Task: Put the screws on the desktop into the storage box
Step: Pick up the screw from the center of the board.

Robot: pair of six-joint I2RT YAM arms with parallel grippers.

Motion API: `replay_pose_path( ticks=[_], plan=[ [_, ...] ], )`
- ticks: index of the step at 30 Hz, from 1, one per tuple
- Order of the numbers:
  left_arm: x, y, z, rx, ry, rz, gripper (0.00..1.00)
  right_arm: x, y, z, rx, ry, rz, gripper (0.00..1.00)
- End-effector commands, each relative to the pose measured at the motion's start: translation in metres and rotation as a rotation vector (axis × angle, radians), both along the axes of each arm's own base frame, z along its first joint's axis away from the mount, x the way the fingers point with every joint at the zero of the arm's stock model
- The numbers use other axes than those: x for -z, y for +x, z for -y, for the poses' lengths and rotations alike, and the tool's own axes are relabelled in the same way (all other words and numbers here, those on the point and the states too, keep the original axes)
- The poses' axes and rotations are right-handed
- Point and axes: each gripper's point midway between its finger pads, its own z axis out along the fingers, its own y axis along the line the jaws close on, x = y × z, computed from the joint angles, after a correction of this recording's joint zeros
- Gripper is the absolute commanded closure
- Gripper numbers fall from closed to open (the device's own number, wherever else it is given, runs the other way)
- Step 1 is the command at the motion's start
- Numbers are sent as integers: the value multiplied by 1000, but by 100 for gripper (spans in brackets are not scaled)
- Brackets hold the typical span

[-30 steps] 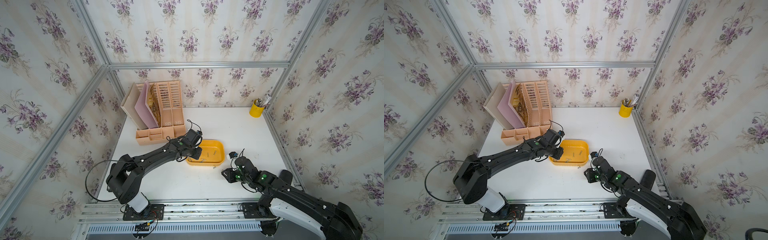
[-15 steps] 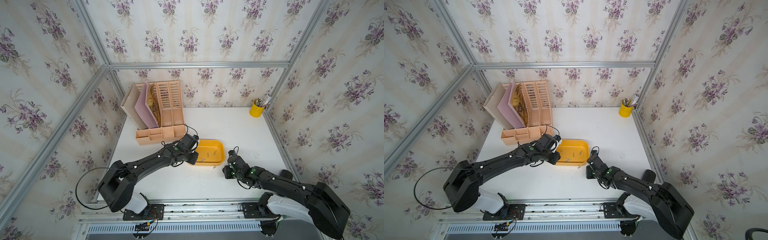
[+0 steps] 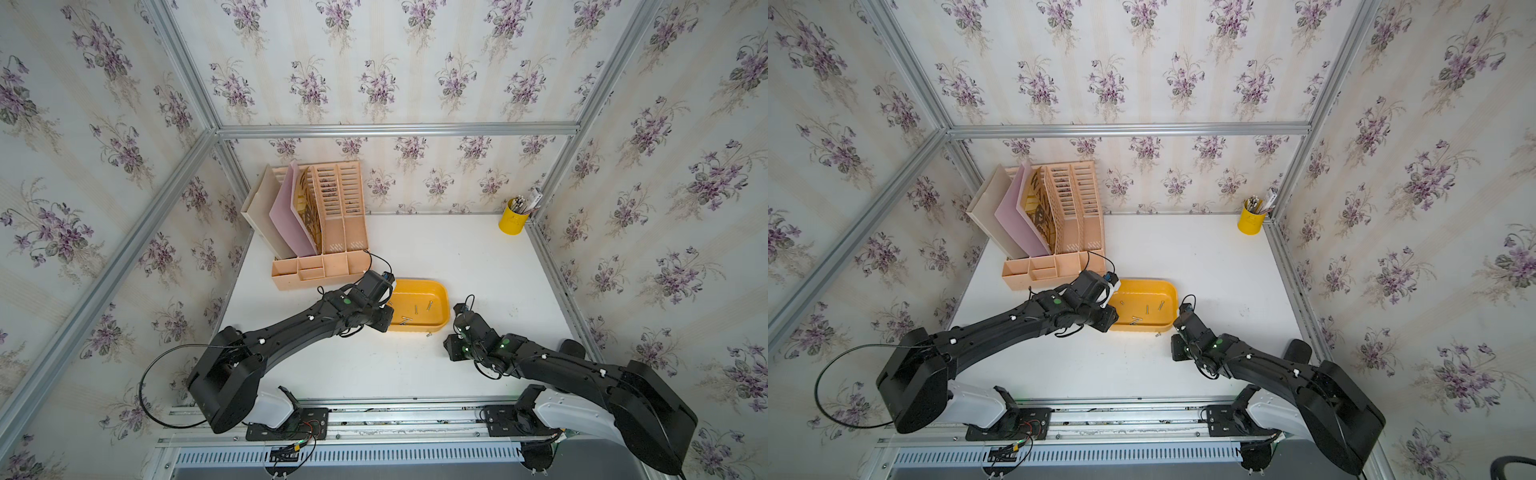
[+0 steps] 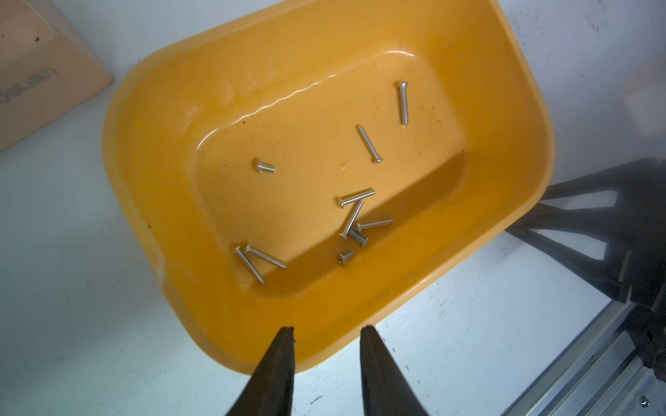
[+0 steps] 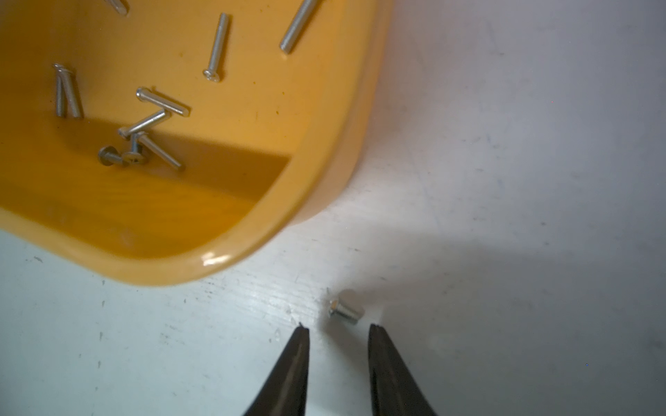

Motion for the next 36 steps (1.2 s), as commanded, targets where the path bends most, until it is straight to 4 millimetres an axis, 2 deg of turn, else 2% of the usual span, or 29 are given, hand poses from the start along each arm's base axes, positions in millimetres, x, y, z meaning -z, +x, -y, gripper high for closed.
replay_pose_path(
  ticks=[1,6,27,36],
  plan=[
    [1,2,1,1,-2,5,64,-2,3,-1,-7,-4,12,67],
    [2,1,2,2,-6,-2,64,6,1,0,-10,-29,-5,68],
    [7,-3,-2,6,5,-13,62,16,-3,3,4,-61,-46,83],
    [6,-4,-2,4,1,-11,62,-1,3,1,3,-43,2,86]
  ],
)
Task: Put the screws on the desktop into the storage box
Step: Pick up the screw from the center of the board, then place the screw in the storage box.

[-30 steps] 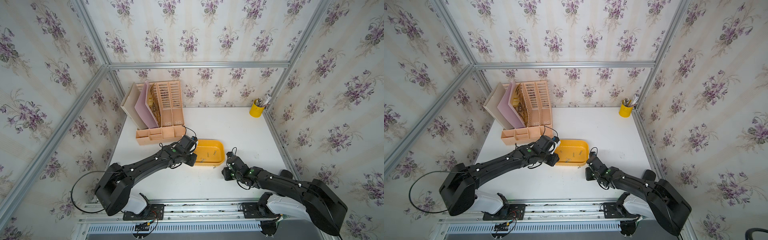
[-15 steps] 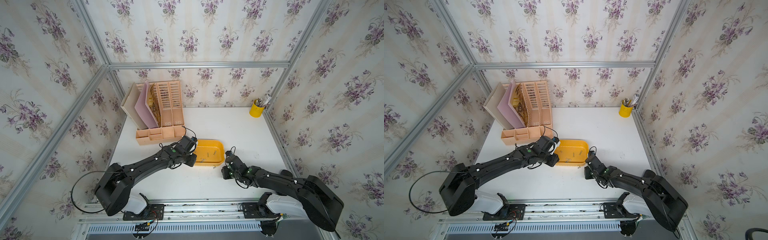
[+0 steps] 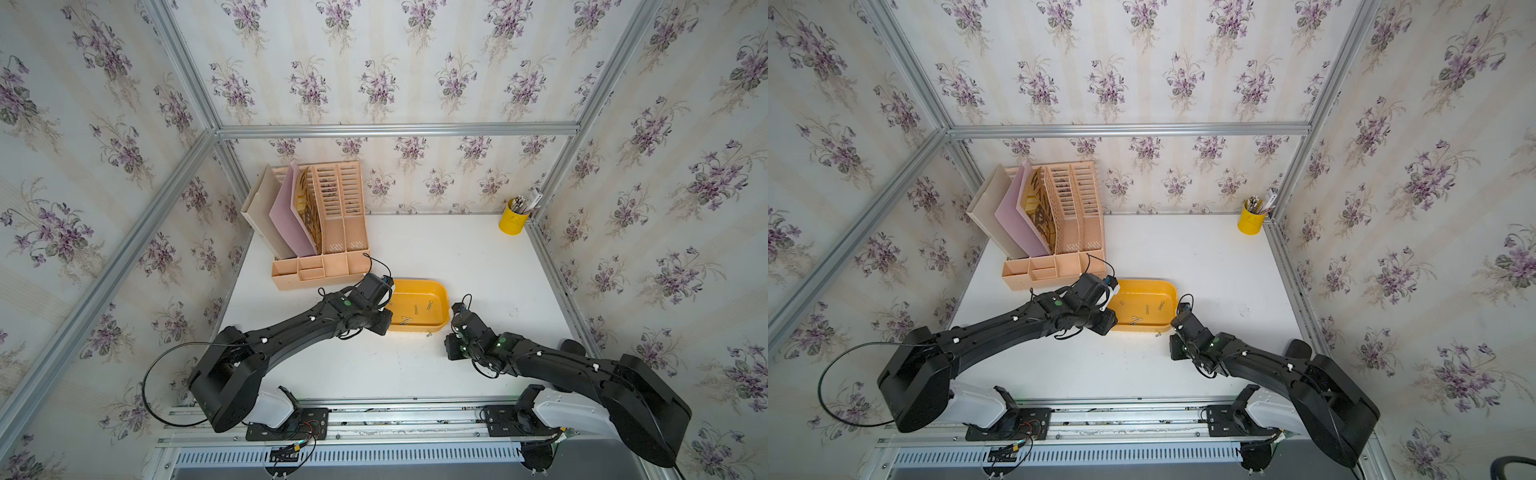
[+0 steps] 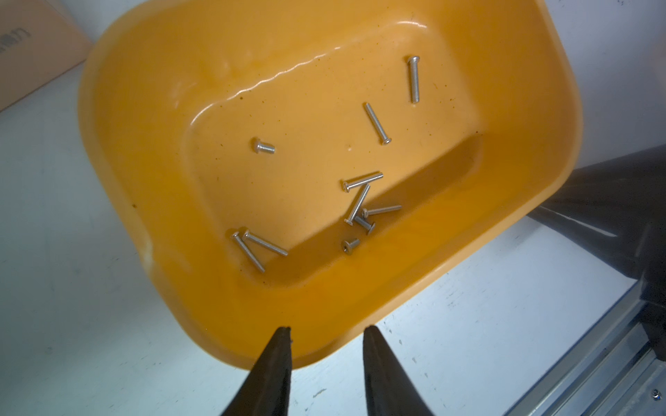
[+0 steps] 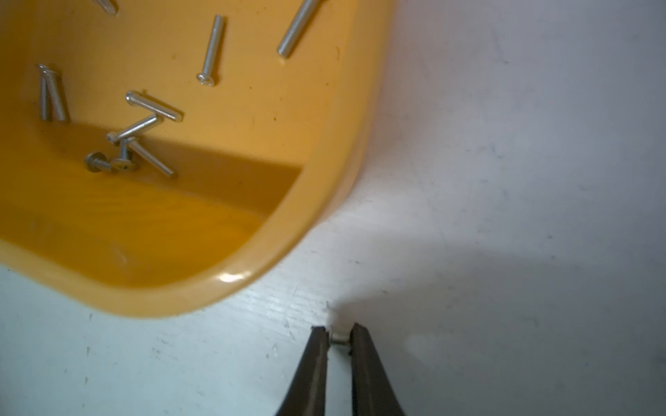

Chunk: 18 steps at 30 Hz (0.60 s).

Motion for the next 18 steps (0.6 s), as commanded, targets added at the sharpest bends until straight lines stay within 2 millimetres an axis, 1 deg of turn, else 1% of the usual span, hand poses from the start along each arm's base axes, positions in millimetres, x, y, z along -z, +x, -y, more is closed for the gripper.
replay_pose_path(
  ticks=[1,3,6,8,10,11,13,14,16,18],
  plan=[
    [-5,2,2,1,-17,15,62,-3,-1,4,1,-23,-2,86],
    [-7,2,3,2,-24,15,62,-8,0,2,-1,-13,2,86],
    [-9,0,4,0,-33,11,62,-26,3,-4,-9,25,25,86],
    [-7,-2,5,0,-42,0,62,-48,6,-12,-22,66,51,87],
    [-4,-5,6,-1,-51,-17,62,-75,13,-21,-37,109,94,87],
    [-13,-7,7,4,-77,0,62,-89,18,-25,-45,126,119,86],
    [-12,-11,9,7,-86,-6,62,-110,28,-35,-67,141,161,86],
    [-12,-13,11,11,-90,-9,62,-117,34,-40,-80,135,178,86],
    [-8,-17,15,16,-92,-18,61,-119,46,-49,-107,101,187,86],
    [-6,-22,20,27,-96,-25,60,-108,59,-59,-132,57,178,85]
  ],
)
